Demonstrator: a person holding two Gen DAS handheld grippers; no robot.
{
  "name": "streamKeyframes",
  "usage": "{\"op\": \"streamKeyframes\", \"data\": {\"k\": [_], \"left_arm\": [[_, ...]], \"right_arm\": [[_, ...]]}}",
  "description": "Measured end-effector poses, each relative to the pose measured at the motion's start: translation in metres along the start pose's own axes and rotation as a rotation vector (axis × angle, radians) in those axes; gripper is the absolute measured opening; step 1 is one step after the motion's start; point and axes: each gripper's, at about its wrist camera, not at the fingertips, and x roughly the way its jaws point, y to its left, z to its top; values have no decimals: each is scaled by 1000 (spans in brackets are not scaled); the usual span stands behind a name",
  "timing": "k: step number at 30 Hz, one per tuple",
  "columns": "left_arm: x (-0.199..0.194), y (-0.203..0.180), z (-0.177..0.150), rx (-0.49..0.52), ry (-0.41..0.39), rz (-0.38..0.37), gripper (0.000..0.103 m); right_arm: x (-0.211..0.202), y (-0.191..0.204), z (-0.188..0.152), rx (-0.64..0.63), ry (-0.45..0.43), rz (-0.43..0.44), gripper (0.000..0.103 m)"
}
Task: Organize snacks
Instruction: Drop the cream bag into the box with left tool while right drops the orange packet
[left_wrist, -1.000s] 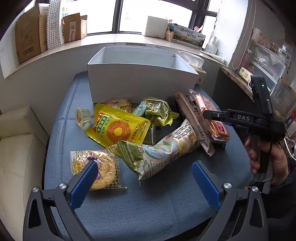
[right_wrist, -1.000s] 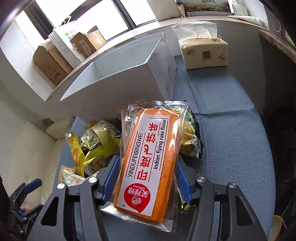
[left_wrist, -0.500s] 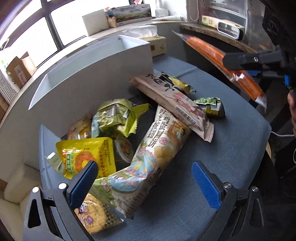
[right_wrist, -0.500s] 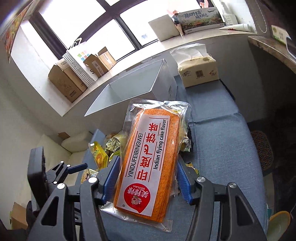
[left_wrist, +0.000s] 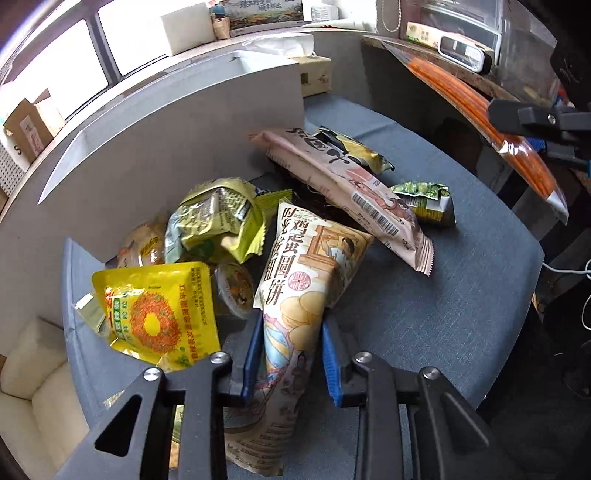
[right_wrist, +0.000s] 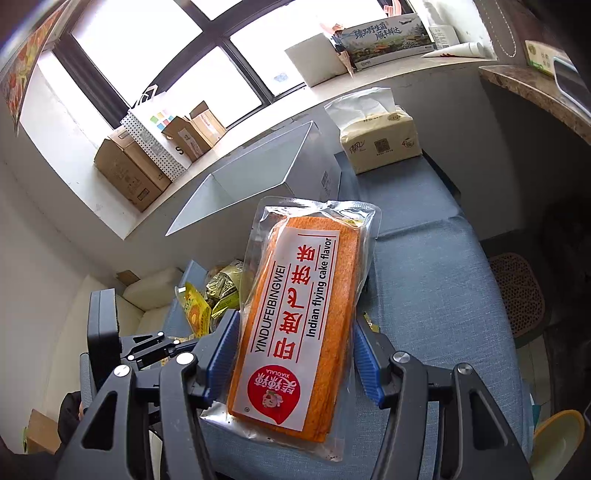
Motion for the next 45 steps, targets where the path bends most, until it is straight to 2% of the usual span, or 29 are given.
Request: {"op": "streamKeyframes", "data": {"k": [5,10,14,18,25,28,30,33,35,36,37,38,40,42,45], "left_arm": [[-38,23,-18,-105,-81,-47,32],[-78,46,-12,-183,-195,-52,32],[-98,65,6,-240,-278,-55,32],[-107,86,36,-277,-340,-47,32],[-106,141,113,-359,-392,26,32],[-93,164,143,-392,-401,49,32],[-80,178,158,-404,-393,46,32],[-61,190,174,-396,-378,75,32],[-45,198,182,-404,-347,72,34],[-39,201,185,-406,-335,62,37],[-33,205,187,-412,-325,66,51],[-29,208,187,-424,-314,74,75],[-27,215,185,-453,-318,58,98],[-30,220,180,-476,-338,41,100],[-37,219,176,-472,-340,81,103]], "right_arm": [[4,9,-1,-23,7,10,63],[7,22,1,-54,9,26,63],[8,32,13,-81,-7,45,63],[11,47,38,-122,-30,64,63],[34,79,108,-203,-81,70,63],[59,85,143,-216,-93,57,63],[78,86,164,-218,-93,23,63],[105,89,185,-219,-92,26,64],[122,91,194,-236,-92,7,68],[130,90,197,-236,-93,0,77],[138,90,200,-238,-85,-10,84],[146,89,201,-244,-66,-30,91],[153,84,202,-229,-50,-52,92],[149,79,200,-192,-56,-15,103],[140,75,196,-189,-87,2,103]]}}
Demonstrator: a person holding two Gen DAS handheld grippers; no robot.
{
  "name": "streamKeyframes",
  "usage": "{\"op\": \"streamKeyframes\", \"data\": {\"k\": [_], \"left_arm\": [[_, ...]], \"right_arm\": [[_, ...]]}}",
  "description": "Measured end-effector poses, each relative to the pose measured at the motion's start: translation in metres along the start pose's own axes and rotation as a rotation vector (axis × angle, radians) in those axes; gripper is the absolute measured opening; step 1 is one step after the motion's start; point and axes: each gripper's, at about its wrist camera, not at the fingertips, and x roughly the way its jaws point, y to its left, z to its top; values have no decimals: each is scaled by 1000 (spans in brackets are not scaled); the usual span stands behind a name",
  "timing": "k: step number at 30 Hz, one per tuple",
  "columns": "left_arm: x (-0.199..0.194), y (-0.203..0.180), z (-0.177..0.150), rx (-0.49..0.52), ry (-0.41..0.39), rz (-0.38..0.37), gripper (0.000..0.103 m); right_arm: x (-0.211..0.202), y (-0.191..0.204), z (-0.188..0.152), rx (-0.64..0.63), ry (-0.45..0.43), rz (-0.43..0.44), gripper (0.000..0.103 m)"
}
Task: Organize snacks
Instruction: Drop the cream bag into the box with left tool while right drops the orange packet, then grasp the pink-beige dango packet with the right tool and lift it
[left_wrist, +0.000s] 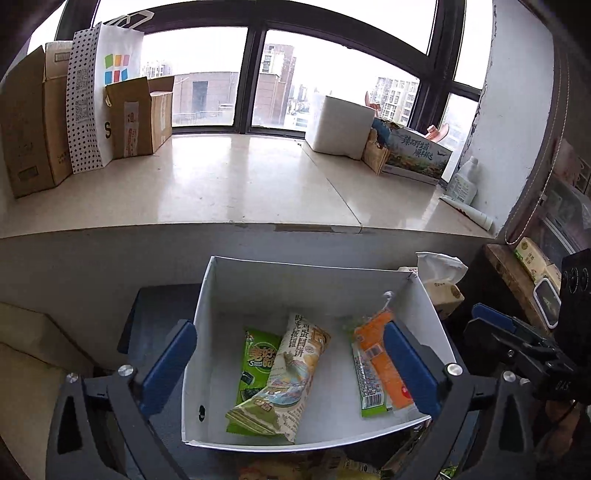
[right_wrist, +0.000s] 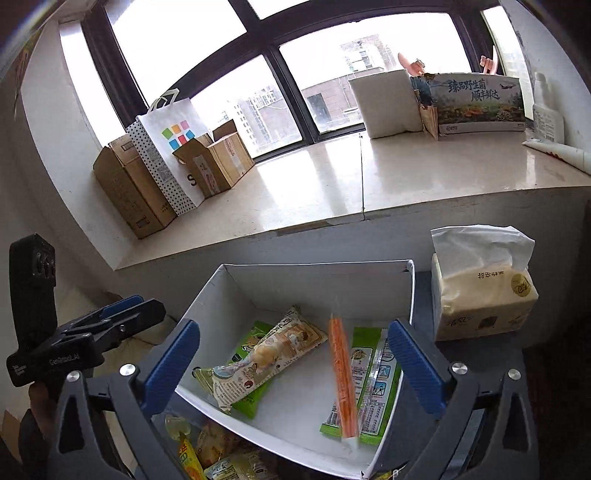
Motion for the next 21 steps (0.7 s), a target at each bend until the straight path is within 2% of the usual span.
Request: {"op": "streamKeyframes", "data": {"k": [5,11,14,17,21], "left_arm": [[-16,-7,-4,46,-8,28,103],[-54,-15,-23,89,-50,28,103],[-84,-13,-44,101,-75,-19,103],[-111,-7,-71,78,-76,-4,103],[-142,1,-116,43,-73,-21,103]], "right_arm": [[-13,1,-3,-10,-12,-11,103],[-53,6,-14,-14,-64,25,103],[-82,6,-28,-13,-105,49,103],[-111,8,-52,-26,-126,80,103],[-140,10,-99,-51,-127,86,103]]}}
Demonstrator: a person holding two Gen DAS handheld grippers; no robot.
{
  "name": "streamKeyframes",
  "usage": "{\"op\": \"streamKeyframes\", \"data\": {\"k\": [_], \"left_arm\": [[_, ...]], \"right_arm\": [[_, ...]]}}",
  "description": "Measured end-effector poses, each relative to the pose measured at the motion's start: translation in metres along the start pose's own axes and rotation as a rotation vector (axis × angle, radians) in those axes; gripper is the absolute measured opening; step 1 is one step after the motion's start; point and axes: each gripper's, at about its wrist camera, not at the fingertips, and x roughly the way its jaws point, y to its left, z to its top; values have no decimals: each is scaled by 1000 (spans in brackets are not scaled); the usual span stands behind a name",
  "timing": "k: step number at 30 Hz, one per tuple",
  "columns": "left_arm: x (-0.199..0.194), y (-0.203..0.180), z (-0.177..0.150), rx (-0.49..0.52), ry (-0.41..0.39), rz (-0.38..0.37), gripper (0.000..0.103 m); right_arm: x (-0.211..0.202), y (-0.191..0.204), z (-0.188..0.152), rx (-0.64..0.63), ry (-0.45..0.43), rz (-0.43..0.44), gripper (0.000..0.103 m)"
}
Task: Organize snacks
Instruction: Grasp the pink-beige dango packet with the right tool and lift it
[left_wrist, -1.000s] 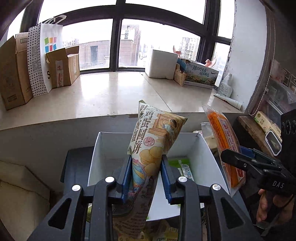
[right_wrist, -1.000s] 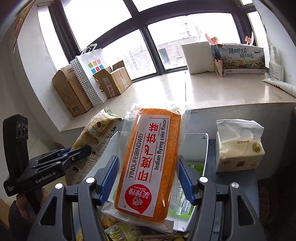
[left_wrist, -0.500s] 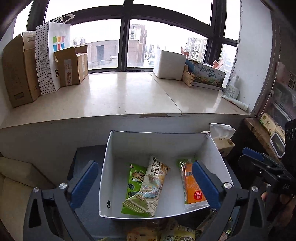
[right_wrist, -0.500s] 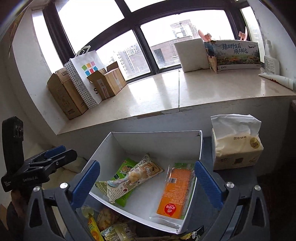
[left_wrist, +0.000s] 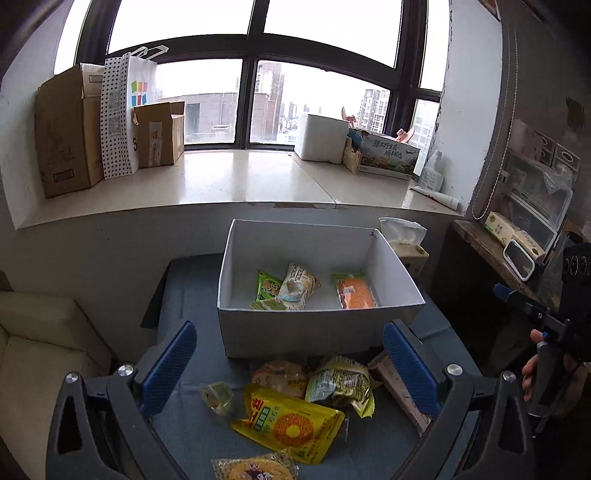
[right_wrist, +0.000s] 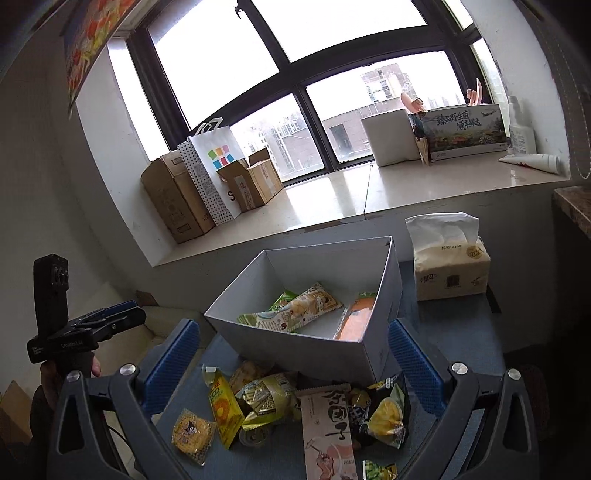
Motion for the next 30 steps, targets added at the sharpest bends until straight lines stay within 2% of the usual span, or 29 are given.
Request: {"op": "streamKeyframes", "data": {"k": [3,6,8,11,14,17,19,21,23,25,27,28,29,30], "left_arm": [[-15,5,-36,-31,13,-10,103],[-20,7,-71,-48,44,36,103],[-20,7,-92,-60,73,61,103],[-15,6,-117,-74,128,55,103],[-9,4,-133,-89,164,49,103],[-5,5,-138,-101,182,45,103],[-5,7,-140,-100,186,50,103],[-9,10,-140,-102,168,65,103],[-10,17,-142,-118,171,40,103],[-9,23,-143,-137,179,45,103],[-7,27,-146,-151,183,49,103],[-7,28,-147,-157,184,49,103],[-6,29,-148,-161,187,48,103],[-5,30,-149,-163,192,49,103]], "right_arm": [[-13,3,-39,-14,65,-7,103],[-19,4,-75,-7,116,-27,103],[-17,7,-92,-22,149,-62,103],[2,17,-108,-94,229,-98,103],[32,20,-119,-152,311,-150,103],[65,19,-127,-190,382,-172,103],[85,13,-131,-208,431,-217,103],[96,0,-130,-161,442,-243,103],[102,-13,-127,-104,451,-202,102],[109,-20,-126,-96,473,-201,97],[116,-24,-128,-105,501,-236,95],[120,-25,-129,-105,511,-248,90],[121,-26,-129,-103,513,-253,79],[120,-24,-130,-109,506,-251,74]]}}
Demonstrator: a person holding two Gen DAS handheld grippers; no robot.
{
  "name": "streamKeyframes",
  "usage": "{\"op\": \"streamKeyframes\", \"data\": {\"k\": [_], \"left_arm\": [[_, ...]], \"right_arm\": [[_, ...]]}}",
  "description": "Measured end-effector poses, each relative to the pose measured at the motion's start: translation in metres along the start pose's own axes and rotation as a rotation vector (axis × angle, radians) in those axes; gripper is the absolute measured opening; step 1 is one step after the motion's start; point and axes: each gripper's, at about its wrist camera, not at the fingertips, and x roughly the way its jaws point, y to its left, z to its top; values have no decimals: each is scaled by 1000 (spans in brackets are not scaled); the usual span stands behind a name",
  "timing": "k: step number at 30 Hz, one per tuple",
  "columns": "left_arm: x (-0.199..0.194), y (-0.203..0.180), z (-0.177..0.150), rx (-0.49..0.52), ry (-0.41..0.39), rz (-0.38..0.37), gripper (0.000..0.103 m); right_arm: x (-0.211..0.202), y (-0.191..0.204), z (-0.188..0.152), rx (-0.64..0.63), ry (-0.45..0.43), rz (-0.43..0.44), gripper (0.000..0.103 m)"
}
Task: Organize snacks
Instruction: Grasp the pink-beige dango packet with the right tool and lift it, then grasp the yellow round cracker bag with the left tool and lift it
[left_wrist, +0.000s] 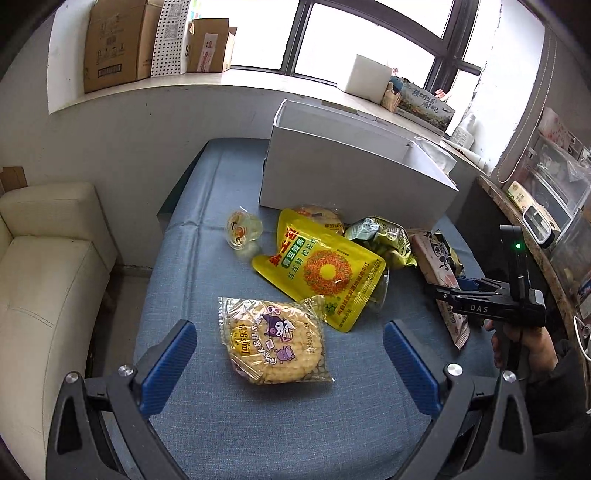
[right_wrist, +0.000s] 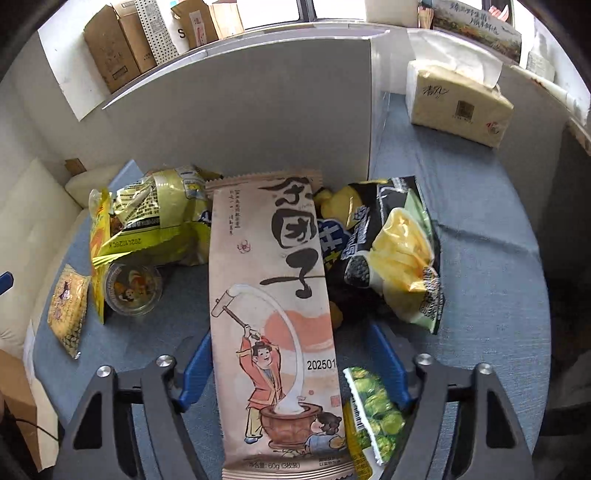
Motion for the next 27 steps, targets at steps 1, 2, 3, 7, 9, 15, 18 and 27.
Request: {"op": "streamKeyframes", "data": {"k": [1,2,3,7,9,15,18,27], "left_arm": [[1,0,0,-1,4,1,103],[3,1,-1,-1,9,5,103],[5,1,-1,0,13,12,103],[9,1,-3,11,26,20,103],[13,2,-6,20,34,31,103],[35,-1,-13,49,108,23,103],[53,-1,-15,47,155,49,103],[90,-7,-14,49,202,103,103]], "right_arm": [[-1,2,-1,-6,-4,2,70],[-3,6,-1,-15,-4,6,60],[-4,9,-2,-20,-8,17,58],[-13,13,-12,-19,-36,60,57],[-25,8,-18,25,-69,110,57],[-72,3,-34,75,-171,198,57],[-86,3,-39,88,-198,213,57],[-89,-2,-50,115,-199,194,57]]}}
